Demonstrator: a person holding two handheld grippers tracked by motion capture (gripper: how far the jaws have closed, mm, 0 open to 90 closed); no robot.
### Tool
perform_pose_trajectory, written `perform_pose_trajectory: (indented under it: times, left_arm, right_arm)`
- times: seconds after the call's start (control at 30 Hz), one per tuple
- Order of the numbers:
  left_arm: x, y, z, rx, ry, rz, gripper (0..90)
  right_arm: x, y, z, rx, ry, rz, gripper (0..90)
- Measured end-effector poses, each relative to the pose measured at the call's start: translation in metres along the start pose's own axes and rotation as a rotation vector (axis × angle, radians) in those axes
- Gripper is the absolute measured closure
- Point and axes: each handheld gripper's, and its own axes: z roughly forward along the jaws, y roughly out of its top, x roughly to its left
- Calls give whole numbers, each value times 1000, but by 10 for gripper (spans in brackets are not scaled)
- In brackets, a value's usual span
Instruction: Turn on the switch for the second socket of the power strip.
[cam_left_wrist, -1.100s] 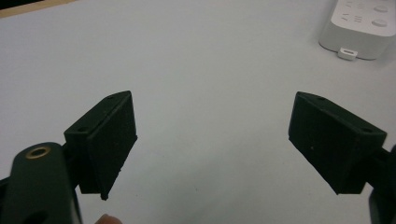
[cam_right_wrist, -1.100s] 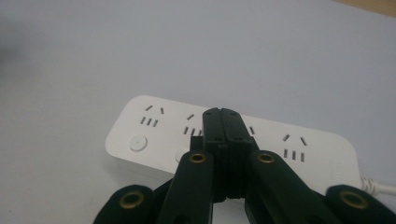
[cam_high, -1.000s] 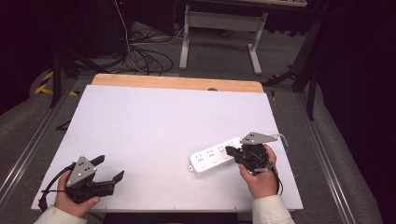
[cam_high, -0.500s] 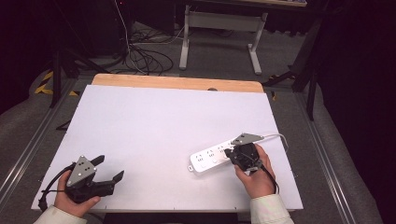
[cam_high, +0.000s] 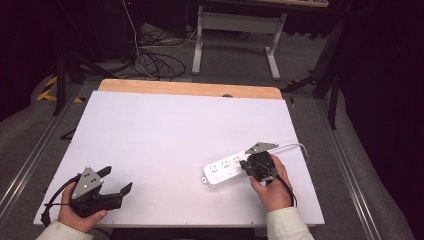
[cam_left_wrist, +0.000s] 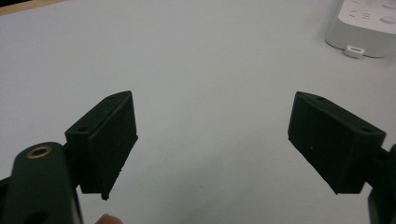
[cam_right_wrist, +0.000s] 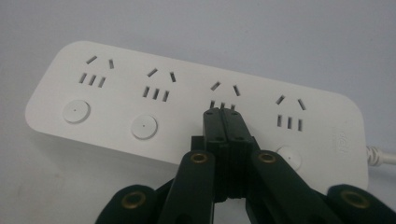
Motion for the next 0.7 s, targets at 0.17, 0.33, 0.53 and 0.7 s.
perform_pose_trajectory:
  times: [0.17,0.33,0.53,0.7]
  left_arm:
    - [0,0,0,-1,0,-2,160]
    - [-1,0,0,-2,-3,-9,160]
    - [0,0,0,0,-2,-5,160]
    - [-1,0,0,0,-2,-3,161]
  right_arm:
    - [0,0,3,5,-1,2,900]
    - [0,-1,4,-2,4,0,900]
    - [0,-2,4,-11,0,6,900]
    - [-2,-5,5,-31,22,27,900]
